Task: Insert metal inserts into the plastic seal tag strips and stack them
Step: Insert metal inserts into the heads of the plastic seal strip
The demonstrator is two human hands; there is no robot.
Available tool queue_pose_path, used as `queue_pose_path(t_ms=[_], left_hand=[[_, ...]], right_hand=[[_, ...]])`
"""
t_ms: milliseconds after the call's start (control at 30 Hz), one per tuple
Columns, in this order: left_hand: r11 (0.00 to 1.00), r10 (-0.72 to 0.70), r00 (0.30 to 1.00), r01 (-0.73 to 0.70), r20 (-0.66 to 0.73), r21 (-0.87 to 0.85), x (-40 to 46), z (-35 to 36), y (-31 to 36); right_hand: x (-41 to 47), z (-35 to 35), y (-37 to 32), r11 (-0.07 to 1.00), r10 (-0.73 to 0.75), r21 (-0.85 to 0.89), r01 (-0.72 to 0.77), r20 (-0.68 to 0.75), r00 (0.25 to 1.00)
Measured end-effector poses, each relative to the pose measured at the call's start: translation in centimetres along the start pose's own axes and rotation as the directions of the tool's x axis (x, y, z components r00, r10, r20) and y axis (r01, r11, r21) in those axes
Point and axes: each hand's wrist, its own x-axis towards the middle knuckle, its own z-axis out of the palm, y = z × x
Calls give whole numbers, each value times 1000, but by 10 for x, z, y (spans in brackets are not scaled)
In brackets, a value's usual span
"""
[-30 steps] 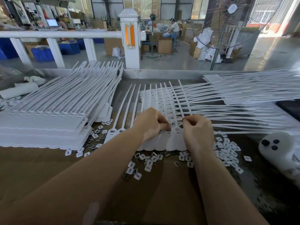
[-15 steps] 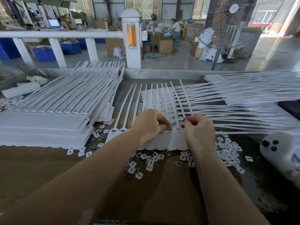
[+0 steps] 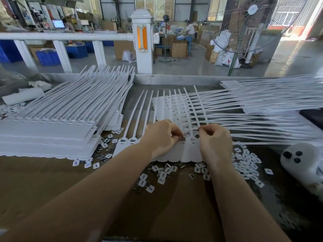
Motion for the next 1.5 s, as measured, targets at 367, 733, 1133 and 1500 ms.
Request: queue_pose_path(t_ms=[367,733,1133,1500], left_hand=[[994,55,998,-51,-37,97,0,3,-3],[995,26,994,-36,-106,-95,-10,-3,-8],[962,273,920,-251,281,-110,-40,-11,10],[919,343,889,-384,304,87,-39,2,11]], right_hand=[[2,0,0,1000,5,-6,-5,2,1000],[3,2,2,1000,9,-6,-9,-8,1000],[4,2,4,1000,7,-9,-7,-19,1000],[5,4,5,1000,25,10,-25,-22,999]])
